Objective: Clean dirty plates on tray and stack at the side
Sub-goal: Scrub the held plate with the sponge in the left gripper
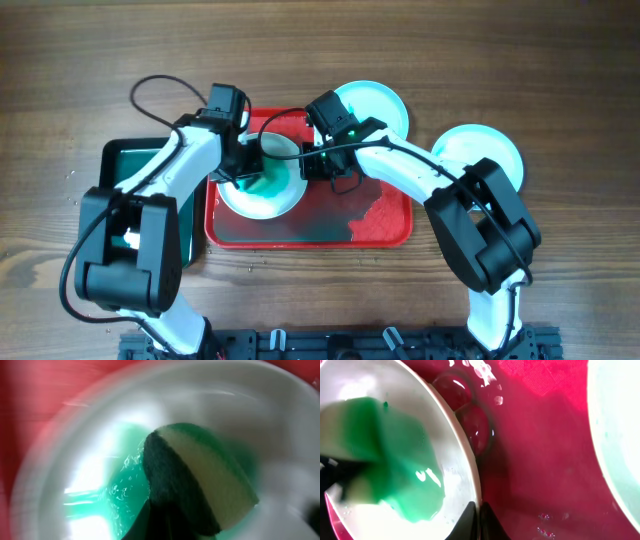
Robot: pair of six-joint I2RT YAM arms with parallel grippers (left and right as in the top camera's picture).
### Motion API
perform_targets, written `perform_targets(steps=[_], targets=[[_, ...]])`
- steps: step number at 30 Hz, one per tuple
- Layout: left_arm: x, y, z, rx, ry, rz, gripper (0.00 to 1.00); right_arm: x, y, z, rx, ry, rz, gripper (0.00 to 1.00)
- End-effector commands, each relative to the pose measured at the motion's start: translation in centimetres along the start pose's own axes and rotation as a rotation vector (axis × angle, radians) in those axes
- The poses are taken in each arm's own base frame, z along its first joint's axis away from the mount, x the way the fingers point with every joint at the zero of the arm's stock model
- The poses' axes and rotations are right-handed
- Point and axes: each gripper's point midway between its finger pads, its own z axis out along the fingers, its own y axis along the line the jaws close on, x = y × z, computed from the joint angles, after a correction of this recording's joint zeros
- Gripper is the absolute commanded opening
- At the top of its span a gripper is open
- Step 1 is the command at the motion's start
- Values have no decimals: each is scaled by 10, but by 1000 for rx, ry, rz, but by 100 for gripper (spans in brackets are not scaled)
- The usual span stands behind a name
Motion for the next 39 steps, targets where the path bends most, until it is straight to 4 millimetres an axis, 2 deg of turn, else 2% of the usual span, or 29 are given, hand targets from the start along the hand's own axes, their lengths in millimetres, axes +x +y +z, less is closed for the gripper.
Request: perform_targets(steps=[1, 3, 4, 6, 8, 10, 11, 13, 15, 17, 19, 22, 24, 25, 27, 28, 30, 31, 32, 34, 36, 38, 39], targets=[[0, 69, 3, -337, -39, -100, 4, -2, -3, 3, 4, 5, -13, 5], [8, 44, 9, -229, 16, 51, 4, -2, -3, 3, 4, 5, -14, 5], [17, 23, 11, -134, 59, 162, 4, -2, -3, 3, 4, 5, -16, 5], [39, -15, 11, 61, 140, 334, 4, -2, -3, 3, 4, 5, -21, 5], [65, -51, 3, 273, 213, 461, 4, -2, -3, 3, 4, 5, -21, 5], [78, -72, -5, 401, 244, 503, 4, -2, -3, 3, 5, 5, -21, 5], [79, -77, -7, 427, 244, 502, 4, -2, -3, 3, 4, 5, -20, 4], [75, -80, -7, 435, 221, 507, 4, -2, -3, 3, 4, 5, -20, 5], [61, -83, -4, 432, 163, 505, 4, -2, -3, 3, 5, 5, -18, 4], [30, -78, 4, 346, 53, 436, 4, -3, -4, 3, 7, 3, -13, 4], [-5, -63, 10, 203, -75, 346, 4, -3, -4, 3, 7, 3, -12, 4], [-35, -38, 10, 33, -192, 234, 4, -3, -4, 3, 7, 4, -12, 4], [-40, -11, 9, -112, -216, 134, 4, -3, -4, 3, 7, 4, -12, 4], [-37, 14, 5, -238, -224, 24, 4, -3, -4, 3, 8, 3, -12, 4], [-20, 55, -6, -447, -220, -150, 4, -3, -4, 3, 7, 3, -12, 4], [-5, 63, -7, -477, -160, -177, 4, -3, -3, 3, 7, 3, -9, 4], [19, 54, -1, -411, -39, -164, 4, -3, -4, 3, 7, 3, -9, 4], [35, 35, 6, -294, 64, -113, 4, -3, -4, 3, 7, 3, -9, 4], [52, -3, 10, -62, 183, 15, 4, -3, -3, 3, 6, 2, -10, 4], [71, -52, 2, 249, 273, 180, 4, -3, -3, 3, 5, 0, -10, 4], [74, -75, -7, 408, 275, 263, 4, -3, -3, 3, 5, 0, -10, 4], [62, -80, -5, 422, 223, 276, 4, -3, -3, 3, 4, 0, -10, 4], [49, -85, -3, 433, 161, 292, 4, -4, -3, 3, 4, -1, -10, 4]])
